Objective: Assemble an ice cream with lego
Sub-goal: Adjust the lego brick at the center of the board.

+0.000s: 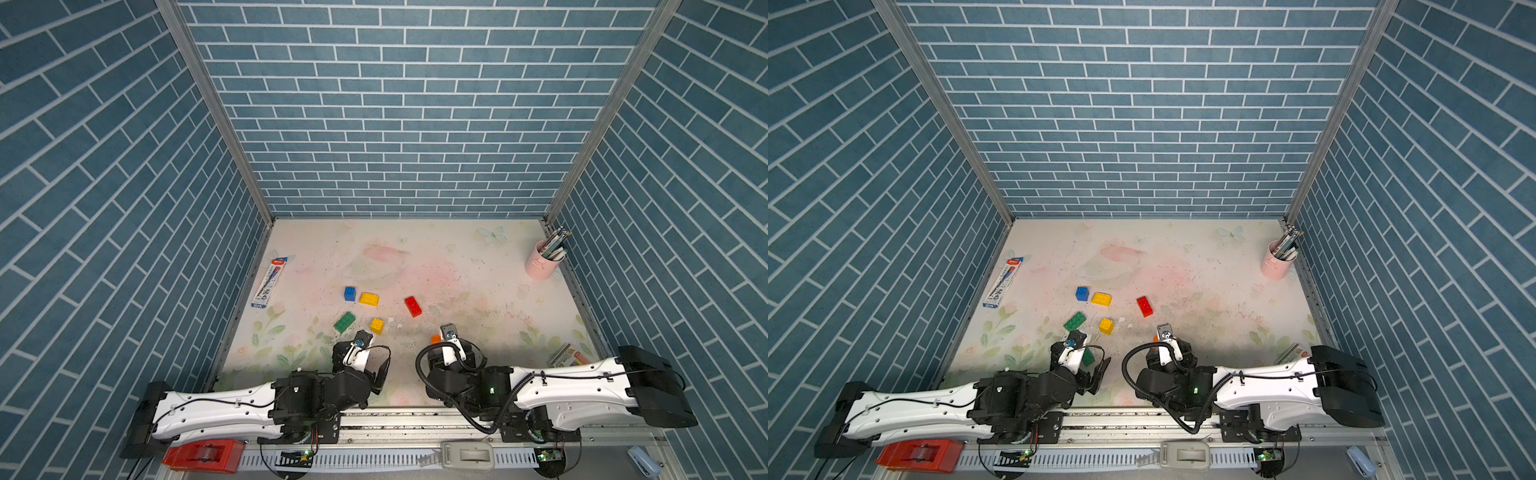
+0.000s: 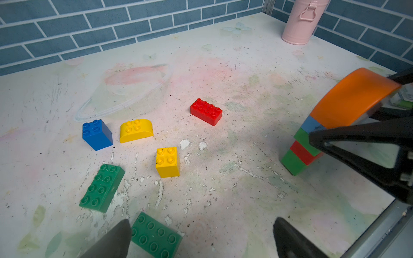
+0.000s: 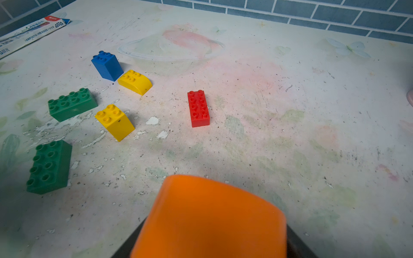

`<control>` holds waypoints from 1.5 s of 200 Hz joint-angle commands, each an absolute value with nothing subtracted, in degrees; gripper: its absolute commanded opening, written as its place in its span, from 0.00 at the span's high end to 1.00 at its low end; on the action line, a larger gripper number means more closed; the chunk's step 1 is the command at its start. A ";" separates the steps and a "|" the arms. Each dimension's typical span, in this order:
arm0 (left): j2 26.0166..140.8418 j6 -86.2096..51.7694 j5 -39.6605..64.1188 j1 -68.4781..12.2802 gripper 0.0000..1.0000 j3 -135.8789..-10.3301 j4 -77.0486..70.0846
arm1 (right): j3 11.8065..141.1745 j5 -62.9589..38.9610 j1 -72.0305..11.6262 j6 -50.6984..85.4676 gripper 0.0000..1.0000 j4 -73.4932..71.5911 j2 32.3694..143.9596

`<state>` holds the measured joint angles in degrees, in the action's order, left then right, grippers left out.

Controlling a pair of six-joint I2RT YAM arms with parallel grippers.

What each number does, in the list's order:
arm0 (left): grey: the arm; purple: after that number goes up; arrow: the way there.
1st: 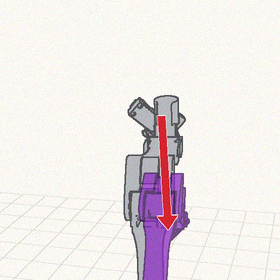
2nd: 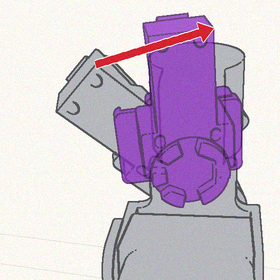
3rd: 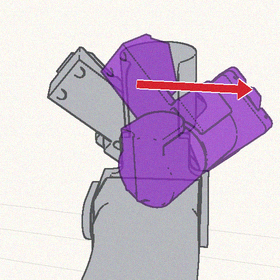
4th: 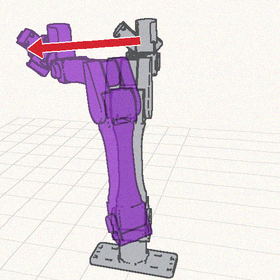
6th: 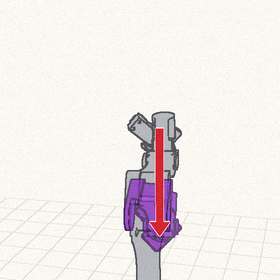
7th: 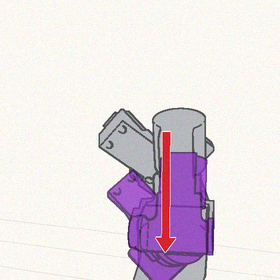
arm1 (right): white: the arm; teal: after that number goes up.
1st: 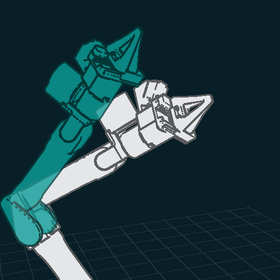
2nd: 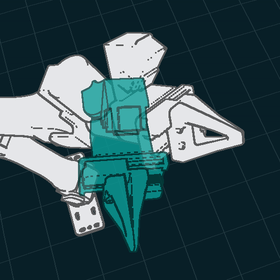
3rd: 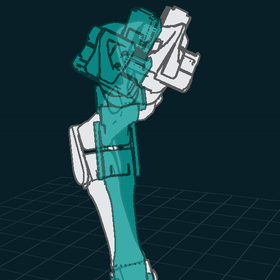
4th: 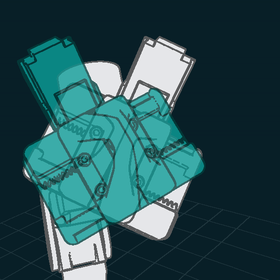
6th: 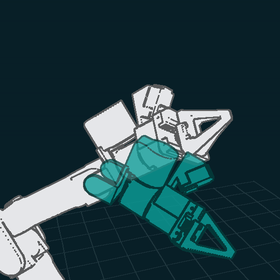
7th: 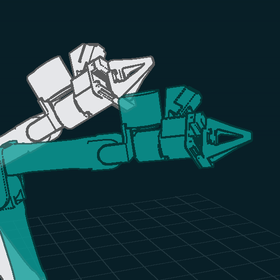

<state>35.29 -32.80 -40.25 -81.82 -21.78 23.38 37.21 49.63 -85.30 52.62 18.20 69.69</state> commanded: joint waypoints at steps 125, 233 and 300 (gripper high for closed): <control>43.61 -25.94 -27.83 -66.55 0.00 -27.41 19.40 | 76.03 -15.11 -30.40 15.57 0.77 60.19 82.95; 49.80 -21.43 -14.48 -55.00 0.00 -29.60 14.15 | 88.58 -22.29 -22.23 7.46 0.81 77.41 107.81; 52.19 -21.46 -11.34 -52.31 0.00 -30.14 12.40 | 87.25 -21.09 -18.56 4.34 0.81 77.63 115.59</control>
